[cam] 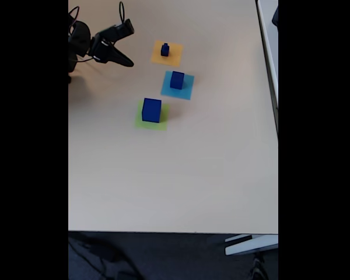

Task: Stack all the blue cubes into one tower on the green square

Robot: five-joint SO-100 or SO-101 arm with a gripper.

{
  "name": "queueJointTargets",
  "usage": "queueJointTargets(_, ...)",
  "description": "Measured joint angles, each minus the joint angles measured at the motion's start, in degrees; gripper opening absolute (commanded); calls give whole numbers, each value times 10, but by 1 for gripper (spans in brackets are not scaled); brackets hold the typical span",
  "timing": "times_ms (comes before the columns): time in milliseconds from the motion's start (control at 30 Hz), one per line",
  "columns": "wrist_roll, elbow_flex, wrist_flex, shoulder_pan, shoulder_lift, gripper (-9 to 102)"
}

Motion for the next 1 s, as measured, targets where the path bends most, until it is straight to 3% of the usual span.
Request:
queueJointTargets(433, 191, 0, -95, -18, -18, 0)
queueJointTargets(700, 211, -66, -149, -19, -198, 0)
queueJointTargets(1000, 211, -185, -141, -19, -331, 0)
